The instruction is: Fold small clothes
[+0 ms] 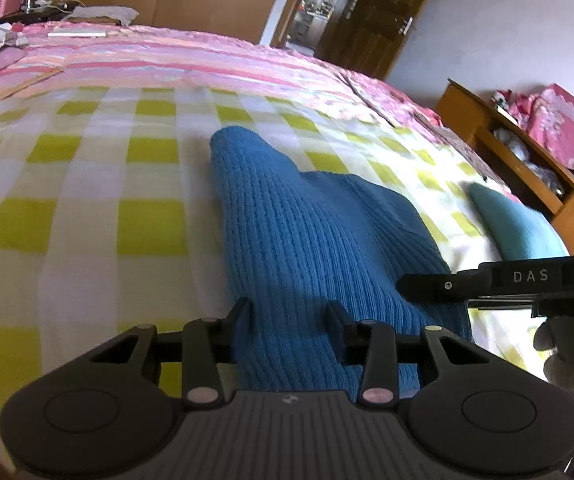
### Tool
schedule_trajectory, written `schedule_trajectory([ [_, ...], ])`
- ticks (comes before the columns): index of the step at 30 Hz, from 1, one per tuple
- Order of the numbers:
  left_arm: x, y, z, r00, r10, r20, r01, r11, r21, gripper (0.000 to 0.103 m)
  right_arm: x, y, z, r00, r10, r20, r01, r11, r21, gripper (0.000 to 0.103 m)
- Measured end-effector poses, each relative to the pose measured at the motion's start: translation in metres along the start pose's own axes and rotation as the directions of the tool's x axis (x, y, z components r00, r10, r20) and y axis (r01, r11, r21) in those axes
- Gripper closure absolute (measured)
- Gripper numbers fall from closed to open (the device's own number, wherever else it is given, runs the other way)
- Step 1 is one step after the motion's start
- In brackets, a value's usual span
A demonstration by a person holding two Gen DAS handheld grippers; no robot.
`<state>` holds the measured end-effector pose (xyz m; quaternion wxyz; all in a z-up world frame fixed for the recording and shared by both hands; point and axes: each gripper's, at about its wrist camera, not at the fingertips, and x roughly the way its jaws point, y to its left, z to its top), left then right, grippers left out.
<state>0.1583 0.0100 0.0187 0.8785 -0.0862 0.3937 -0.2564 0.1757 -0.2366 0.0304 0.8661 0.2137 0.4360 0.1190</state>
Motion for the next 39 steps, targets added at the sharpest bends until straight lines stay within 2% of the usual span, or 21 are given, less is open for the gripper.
schedule_trajectory([
  [3,-0.008,-0.013,-0.013,1.000,-0.007,-0.020,0.008,0.999,0.039,0.059,-0.011,0.001,-0.011,0.999,-0.040,-0.016,0.040,0.998,-0.039,0.069],
  [5,-0.012,-0.023,-0.017,1.000,0.016,-0.021,-0.014,0.997,0.079,0.059,-0.018,0.002,-0.013,0.997,-0.082,-0.001,0.081,0.995,-0.065,0.065],
  [9,-0.019,-0.032,-0.015,0.997,0.081,0.003,-0.081,0.990,0.113,0.059,-0.045,0.013,-0.014,0.986,-0.130,0.107,0.140,0.986,-0.091,0.065],
  [12,-0.022,-0.037,-0.013,0.988,0.148,0.035,-0.151,0.979,0.136,0.059,-0.058,0.026,-0.022,0.978,-0.121,0.169,0.147,0.977,-0.154,0.065],
  [16,-0.017,-0.039,-0.017,0.982,0.188,0.034,-0.191,0.970,0.148,0.058,-0.045,0.039,-0.033,0.978,-0.132,0.161,0.165,0.963,-0.213,0.068],
  [20,-0.014,-0.041,-0.020,0.976,0.217,0.031,-0.219,0.961,0.168,0.058,-0.021,0.036,-0.034,0.967,-0.205,0.154,0.237,0.944,-0.230,0.069],
  [22,-0.013,-0.043,-0.021,0.974,0.226,0.029,-0.227,0.958,0.174,0.058,-0.016,0.033,-0.033,0.965,-0.215,0.149,0.245,0.944,-0.222,0.069],
  [26,-0.017,-0.050,-0.025,0.967,0.251,0.037,-0.254,0.948,0.191,0.058,-0.024,0.034,-0.033,0.962,-0.221,0.158,0.251,0.947,-0.201,0.070],
  [32,-0.027,-0.057,-0.036,0.964,0.263,0.041,-0.266,0.942,0.203,0.058,-0.047,0.050,-0.053,0.955,-0.215,0.203,0.263,0.931,-0.254,0.070],
  [39,-0.022,-0.059,-0.045,0.962,0.270,0.026,-0.270,0.941,0.204,0.058,-0.037,0.043,-0.062,0.954,-0.251,0.165,0.283,0.935,-0.216,0.070],
])
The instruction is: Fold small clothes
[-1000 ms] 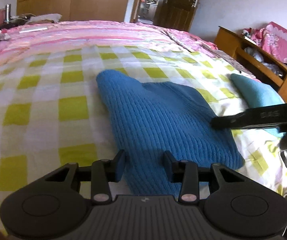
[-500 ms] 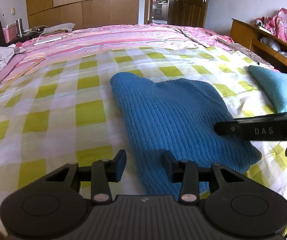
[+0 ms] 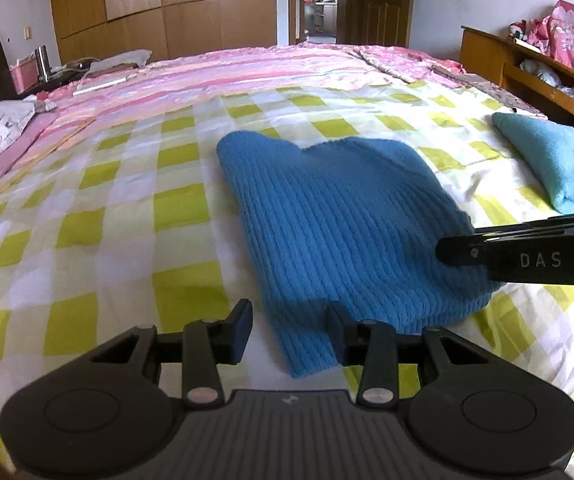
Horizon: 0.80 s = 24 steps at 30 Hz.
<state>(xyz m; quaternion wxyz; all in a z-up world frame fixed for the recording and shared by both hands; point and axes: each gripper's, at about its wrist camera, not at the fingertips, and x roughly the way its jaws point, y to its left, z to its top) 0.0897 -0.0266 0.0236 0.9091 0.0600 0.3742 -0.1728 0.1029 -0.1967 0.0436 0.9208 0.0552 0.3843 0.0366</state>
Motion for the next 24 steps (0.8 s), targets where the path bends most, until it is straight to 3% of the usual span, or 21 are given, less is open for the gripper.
schedule_trajectory([
  [10,-0.006,0.006,-0.009,1.000,0.012,0.000,-0.012,0.999,-0.031,0.058,-0.017,0.013,-0.009,0.999,-0.016,0.037,0.018,0.999,-0.048,0.070],
  [24,-0.012,0.000,-0.037,0.999,0.024,-0.038,-0.025,0.999,-0.028,0.056,-0.031,0.020,-0.035,0.999,-0.023,0.025,0.024,0.998,-0.058,0.068],
])
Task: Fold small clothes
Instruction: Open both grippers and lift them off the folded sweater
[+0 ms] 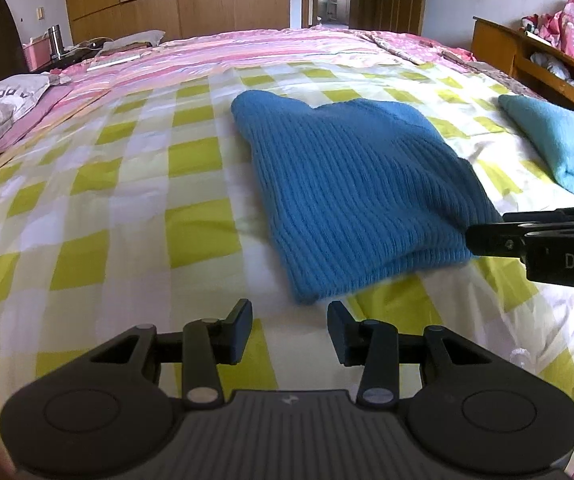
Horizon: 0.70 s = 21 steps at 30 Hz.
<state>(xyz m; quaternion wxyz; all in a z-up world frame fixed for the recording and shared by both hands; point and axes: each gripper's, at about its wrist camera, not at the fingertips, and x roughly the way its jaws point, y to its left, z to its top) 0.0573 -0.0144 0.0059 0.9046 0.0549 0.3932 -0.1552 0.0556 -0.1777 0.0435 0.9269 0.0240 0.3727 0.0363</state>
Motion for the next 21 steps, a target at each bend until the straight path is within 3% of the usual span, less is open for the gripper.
schedule_trajectory([
  [21,-0.014,-0.007,-0.017,1.000,0.010,0.015,-0.010,1.000,0.024,0.051,-0.021,0.014,-0.037,0.999,0.042,-0.014,-0.042,0.999,0.027,0.067],
])
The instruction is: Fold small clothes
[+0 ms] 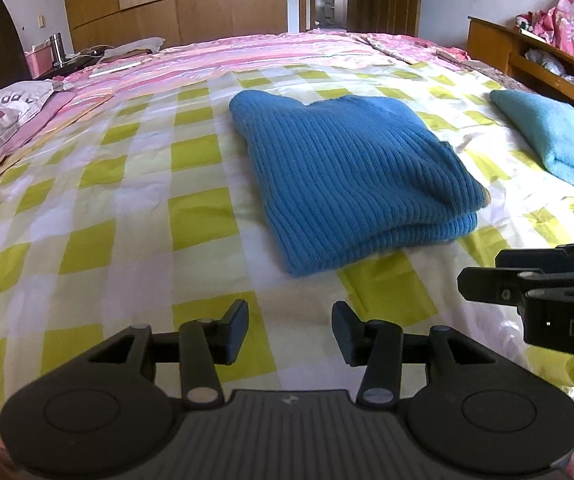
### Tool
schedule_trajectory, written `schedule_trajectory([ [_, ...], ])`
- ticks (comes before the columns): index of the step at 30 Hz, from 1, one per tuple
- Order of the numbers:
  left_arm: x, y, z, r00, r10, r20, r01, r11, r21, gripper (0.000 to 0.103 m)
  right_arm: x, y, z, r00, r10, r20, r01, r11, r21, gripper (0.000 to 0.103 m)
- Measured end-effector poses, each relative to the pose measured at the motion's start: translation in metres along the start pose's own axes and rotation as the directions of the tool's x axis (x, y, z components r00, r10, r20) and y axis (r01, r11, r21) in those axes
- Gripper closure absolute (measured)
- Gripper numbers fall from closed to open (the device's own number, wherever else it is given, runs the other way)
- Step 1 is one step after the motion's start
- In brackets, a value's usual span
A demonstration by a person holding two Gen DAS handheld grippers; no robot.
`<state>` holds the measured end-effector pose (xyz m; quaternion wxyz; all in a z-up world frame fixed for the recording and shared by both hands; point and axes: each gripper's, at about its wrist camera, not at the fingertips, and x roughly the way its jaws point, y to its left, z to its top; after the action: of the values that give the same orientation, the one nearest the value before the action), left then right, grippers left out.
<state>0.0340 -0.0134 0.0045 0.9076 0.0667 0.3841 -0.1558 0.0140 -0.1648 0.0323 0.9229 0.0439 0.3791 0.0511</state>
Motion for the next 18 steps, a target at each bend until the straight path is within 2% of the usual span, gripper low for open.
schedule_trajectory([
  [13,-0.006,-0.011,-0.015,1.000,-0.005,-0.022,0.006,1.000,0.015,0.046,-0.010,-0.003,-0.019,1.000,-0.001,0.001,0.001,0.998,0.055,0.065],
  [18,-0.009,-0.011,-0.020,0.999,0.000,-0.036,0.000,1.000,0.005,0.041,-0.013,-0.003,-0.029,1.000,0.004,-0.002,-0.003,0.998,0.065,0.061],
])
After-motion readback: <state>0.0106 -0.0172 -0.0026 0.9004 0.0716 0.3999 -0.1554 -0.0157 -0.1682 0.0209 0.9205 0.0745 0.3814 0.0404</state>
